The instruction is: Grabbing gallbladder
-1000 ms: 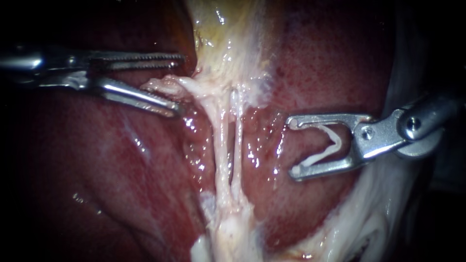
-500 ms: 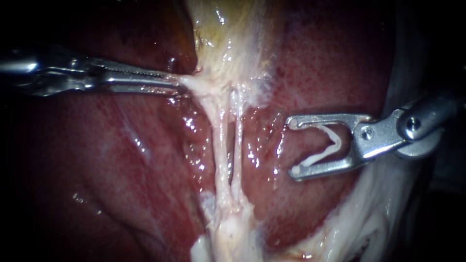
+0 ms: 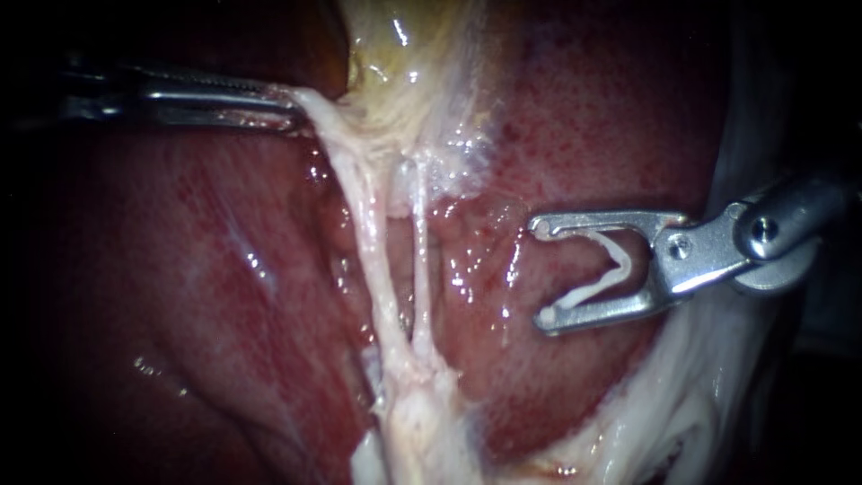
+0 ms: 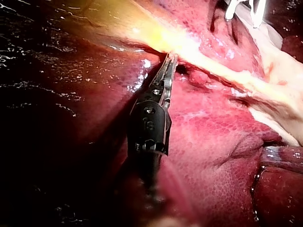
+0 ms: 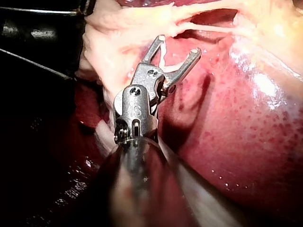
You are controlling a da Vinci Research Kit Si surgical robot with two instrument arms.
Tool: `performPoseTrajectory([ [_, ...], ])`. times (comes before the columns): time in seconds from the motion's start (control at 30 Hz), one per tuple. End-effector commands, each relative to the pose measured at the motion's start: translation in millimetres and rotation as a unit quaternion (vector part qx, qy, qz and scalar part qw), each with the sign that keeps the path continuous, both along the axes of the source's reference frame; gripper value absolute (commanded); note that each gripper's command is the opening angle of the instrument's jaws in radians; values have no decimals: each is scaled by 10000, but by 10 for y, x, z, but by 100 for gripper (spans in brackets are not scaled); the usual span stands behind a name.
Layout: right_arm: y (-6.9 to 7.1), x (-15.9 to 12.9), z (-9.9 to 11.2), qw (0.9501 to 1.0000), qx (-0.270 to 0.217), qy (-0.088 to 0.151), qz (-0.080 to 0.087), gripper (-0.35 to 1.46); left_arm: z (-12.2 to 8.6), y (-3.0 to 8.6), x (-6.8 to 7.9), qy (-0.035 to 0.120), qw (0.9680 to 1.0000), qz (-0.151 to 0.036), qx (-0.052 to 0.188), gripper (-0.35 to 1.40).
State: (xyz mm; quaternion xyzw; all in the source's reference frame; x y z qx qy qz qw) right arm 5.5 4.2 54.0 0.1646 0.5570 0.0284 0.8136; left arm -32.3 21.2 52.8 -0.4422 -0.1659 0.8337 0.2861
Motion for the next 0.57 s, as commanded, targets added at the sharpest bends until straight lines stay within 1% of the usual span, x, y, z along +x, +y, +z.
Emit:
performPoseTrajectory([
  [0.03, 0, 0, 0, 10000, 0, 1, 0, 50, -2, 3, 4, -1, 10000, -20, 3, -35],
  [0.1, 0, 0, 0, 10000, 0, 1, 0, 50, -6, 9, 11, 27, 10000, -36, 16, -35],
  [0.2, 0, 0, 0, 10000, 0, 1, 0, 50, -8, 13, 17, 60, 9999, -85, 26, -35],
  [0.57, 0, 0, 0, 10000, 0, 0, 1, 50, -8, 12, 17, 129, 9997, -181, 26, -35],
])
